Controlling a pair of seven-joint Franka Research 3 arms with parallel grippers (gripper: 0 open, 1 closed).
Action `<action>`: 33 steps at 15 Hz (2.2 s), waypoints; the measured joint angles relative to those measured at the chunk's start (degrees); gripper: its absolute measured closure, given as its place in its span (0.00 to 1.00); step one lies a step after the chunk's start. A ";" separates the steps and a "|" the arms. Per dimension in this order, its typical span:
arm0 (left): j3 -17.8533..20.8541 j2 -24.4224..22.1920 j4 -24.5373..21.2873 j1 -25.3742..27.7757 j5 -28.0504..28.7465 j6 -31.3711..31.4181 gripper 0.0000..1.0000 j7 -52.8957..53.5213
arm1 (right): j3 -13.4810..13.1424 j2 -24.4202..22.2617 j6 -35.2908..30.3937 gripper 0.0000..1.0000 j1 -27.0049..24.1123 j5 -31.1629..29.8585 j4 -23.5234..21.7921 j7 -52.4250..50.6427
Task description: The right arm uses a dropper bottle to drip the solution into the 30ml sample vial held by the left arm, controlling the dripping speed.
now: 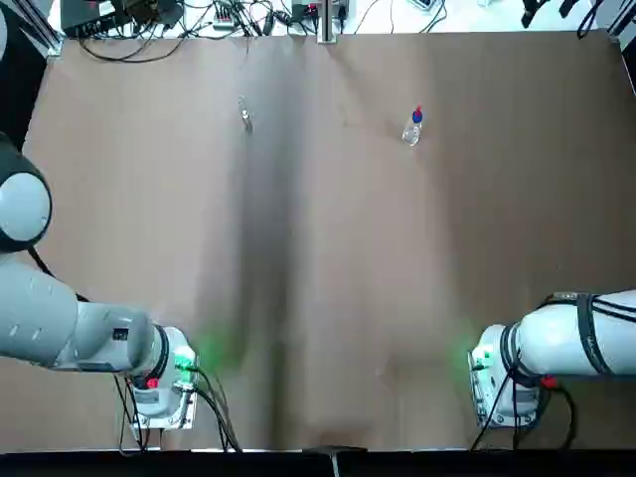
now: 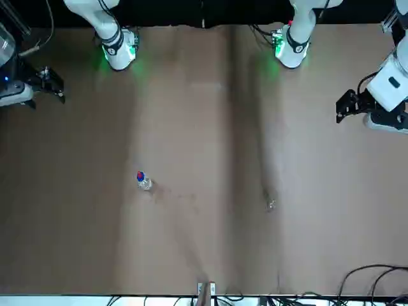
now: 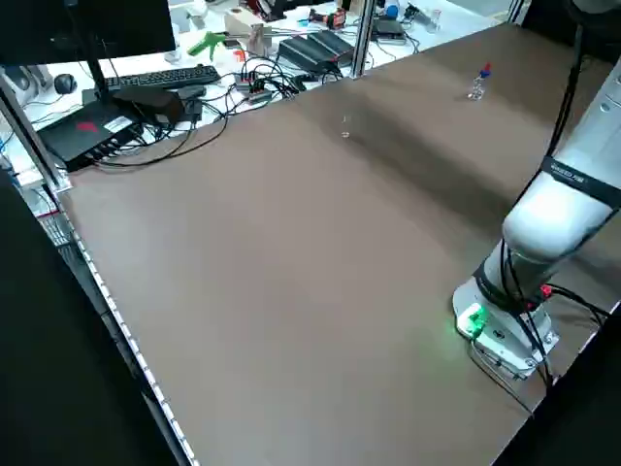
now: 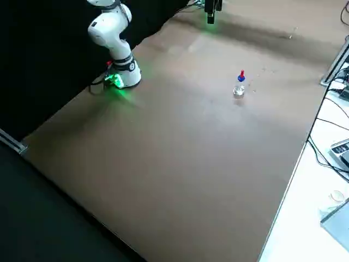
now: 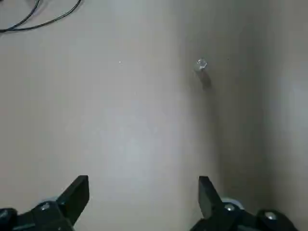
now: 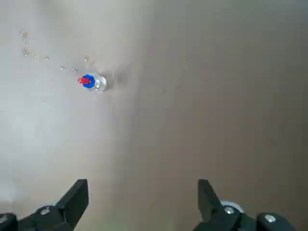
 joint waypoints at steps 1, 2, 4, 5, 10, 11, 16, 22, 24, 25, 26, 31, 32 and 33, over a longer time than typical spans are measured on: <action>0.01 0.00 -0.01 0.01 0.00 0.00 0.00 0.00 | -0.12 0.00 -0.10 0.00 -0.03 0.00 0.02 0.00; 0.04 -0.01 0.00 0.08 -0.01 -0.03 0.00 0.00 | -0.18 0.00 -0.21 0.00 -0.04 0.00 0.02 0.00; 0.26 -0.03 0.00 0.58 -0.02 -0.37 0.00 0.00 | -0.21 0.01 -0.25 0.00 -0.06 0.00 0.02 0.03; 0.38 -0.03 0.00 0.89 -0.04 -0.44 0.00 0.00 | -0.26 0.00 -0.24 0.00 -0.09 0.00 0.02 0.04; 0.66 0.80 -0.57 1.82 -0.55 -0.55 0.00 0.16 | -0.46 0.01 -0.42 0.00 -0.64 0.11 -0.02 -0.02; 0.66 1.44 -0.73 1.89 -0.57 -0.50 0.00 0.51 | -0.45 0.01 -0.41 0.00 -0.64 0.11 -0.02 -0.03; 0.63 6.51 -1.01 1.87 -0.58 1.28 0.00 12.85 | -0.45 2.03 0.53 0.00 -0.69 0.90 -0.45 -0.02; 0.42 14.79 -1.15 1.70 -0.63 9.10 0.00 26.51 | -0.29 14.49 6.13 0.00 -0.72 2.75 -1.24 0.04; 0.39 16.79 -1.11 1.75 -0.70 12.48 0.00 31.84 | -0.05 18.07 7.66 0.00 0.10 4.22 -1.15 0.95; 0.39 17.57 -1.07 1.94 -1.12 14.05 0.00 34.14 | 0.06 19.34 8.07 0.01 0.56 6.03 -1.08 2.62; 0.40 19.31 -1.04 2.85 -3.69 17.09 0.00 40.17 | 0.24 21.16 8.38 0.04 1.59 8.28 -0.73 6.01; 0.43 25.37 -1.03 5.91 -16.20 23.40 0.00 64.42 | 0.59 27.20 14.50 0.15 6.91 9.05 1.96 14.08; 0.42 26.51 -0.99 5.92 -18.09 24.74 0.00 68.14 | 0.61 28.30 16.54 0.15 7.95 9.05 2.25 15.31; 0.38 27.55 -0.97 5.81 -20.13 25.69 0.00 71.31 | 0.62 29.18 18.09 0.17 8.72 9.06 2.42 16.55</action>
